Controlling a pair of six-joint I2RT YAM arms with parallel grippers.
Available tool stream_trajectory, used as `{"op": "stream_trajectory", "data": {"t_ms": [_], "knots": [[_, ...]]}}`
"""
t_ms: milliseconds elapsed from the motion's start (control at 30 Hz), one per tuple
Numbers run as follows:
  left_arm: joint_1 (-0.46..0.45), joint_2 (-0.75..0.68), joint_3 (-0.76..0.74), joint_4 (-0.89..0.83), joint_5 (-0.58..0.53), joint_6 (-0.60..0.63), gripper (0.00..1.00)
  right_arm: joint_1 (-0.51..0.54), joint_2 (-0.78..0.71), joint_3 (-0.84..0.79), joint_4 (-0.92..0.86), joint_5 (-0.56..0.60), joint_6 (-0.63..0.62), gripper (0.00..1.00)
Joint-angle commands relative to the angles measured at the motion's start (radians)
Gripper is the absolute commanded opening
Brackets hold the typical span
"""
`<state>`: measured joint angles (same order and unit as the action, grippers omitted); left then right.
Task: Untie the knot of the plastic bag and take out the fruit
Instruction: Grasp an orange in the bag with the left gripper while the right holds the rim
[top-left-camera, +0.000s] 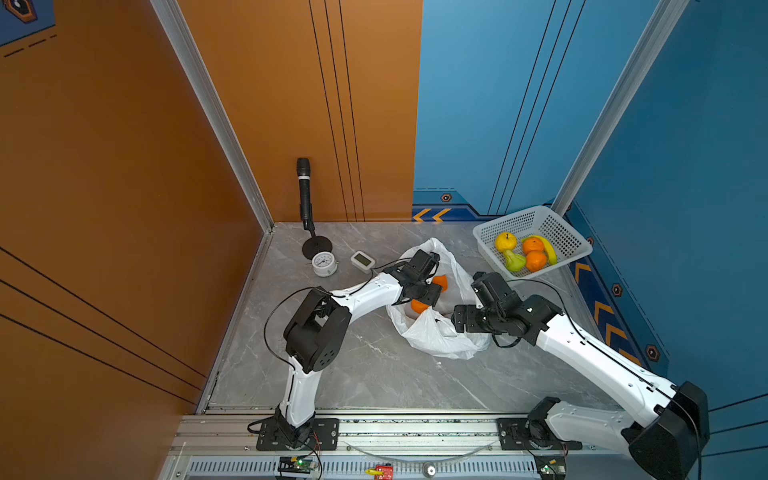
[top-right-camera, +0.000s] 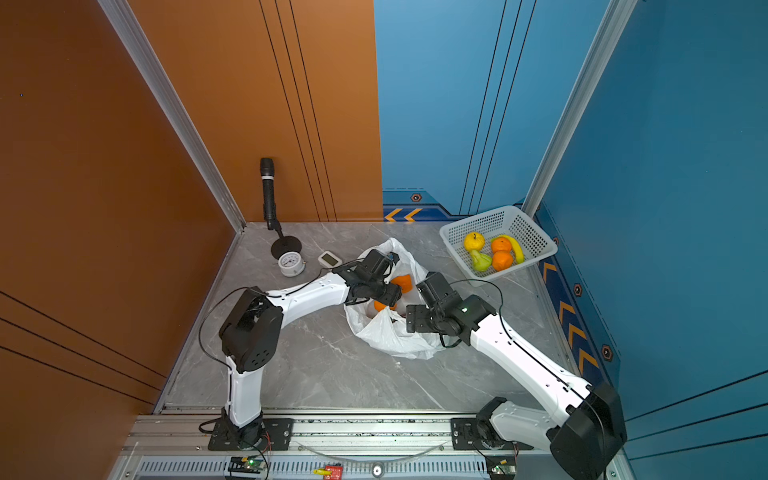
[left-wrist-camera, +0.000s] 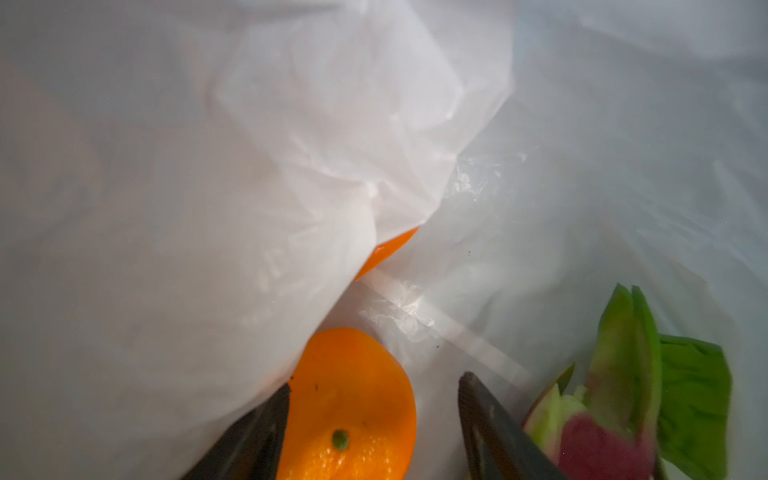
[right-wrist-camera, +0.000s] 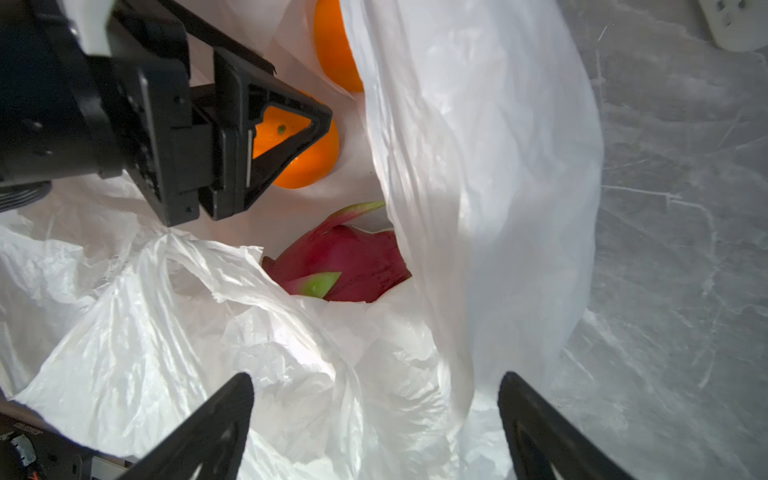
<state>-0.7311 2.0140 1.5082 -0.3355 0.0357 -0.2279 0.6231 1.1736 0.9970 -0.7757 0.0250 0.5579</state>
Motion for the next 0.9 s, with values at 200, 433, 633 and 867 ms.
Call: {"op": "stream_trajectory", "data": {"t_ms": [200, 433, 633, 867], "knots": [[-0.001, 0.052, 0.018, -0.051, -0.019, 0.024, 0.78, 0.003, -0.032, -0.018, -0.046, 0.043, 0.014, 0.94], [-0.019, 0.067, 0.008, -0.068, -0.150, 0.068, 0.91, -0.013, -0.028, -0.019, -0.037, 0.032, -0.012, 0.94], [-0.015, 0.095, 0.015, -0.088, -0.193, 0.070, 0.90, -0.033, -0.022, -0.018, -0.028, 0.016, -0.030, 0.94], [-0.016, 0.125, 0.052, -0.108, -0.169, 0.056, 0.70, -0.064, -0.025, -0.018, -0.016, 0.001, -0.049, 0.94]]}}
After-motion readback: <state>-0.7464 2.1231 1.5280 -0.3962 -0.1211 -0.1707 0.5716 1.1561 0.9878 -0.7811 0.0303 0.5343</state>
